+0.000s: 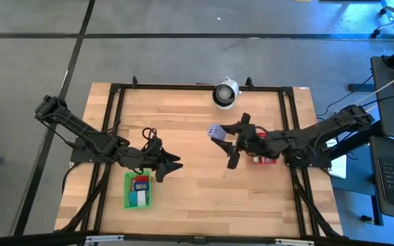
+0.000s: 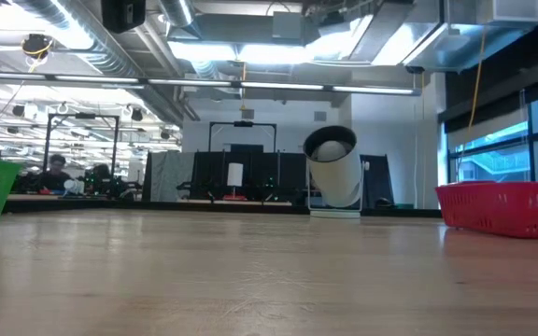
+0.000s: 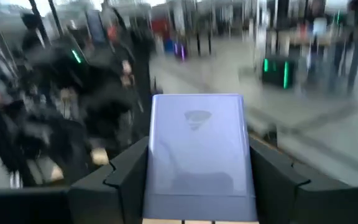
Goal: Pick & Place Office items
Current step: Put the light blue charger adapter into the red bin
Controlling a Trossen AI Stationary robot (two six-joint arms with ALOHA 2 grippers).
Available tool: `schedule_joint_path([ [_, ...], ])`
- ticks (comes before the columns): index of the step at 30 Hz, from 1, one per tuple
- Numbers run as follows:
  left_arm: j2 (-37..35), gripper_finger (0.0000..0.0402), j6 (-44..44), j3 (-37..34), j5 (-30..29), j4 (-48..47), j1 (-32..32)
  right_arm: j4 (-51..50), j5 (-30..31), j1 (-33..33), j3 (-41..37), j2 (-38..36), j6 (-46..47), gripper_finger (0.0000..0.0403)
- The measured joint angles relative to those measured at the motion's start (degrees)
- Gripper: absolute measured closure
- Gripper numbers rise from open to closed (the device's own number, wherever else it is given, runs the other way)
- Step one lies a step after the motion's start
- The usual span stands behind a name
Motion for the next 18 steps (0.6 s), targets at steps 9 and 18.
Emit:
schedule_joint_path([
  [9, 0.0, 0.0194, 0.0, 0.0, 0.0, 0.0, 0.0, -38.1, -1.7, -3.1, 0.0, -4.9, 28.3, 0.0191],
  [18, 0.0, 0.0194, 2.0, 0.0, -1.7, 0.1, 1.4, -67.0, -5.3, -3.4, 0.0, -5.3, 45.0, 0.0191],
])
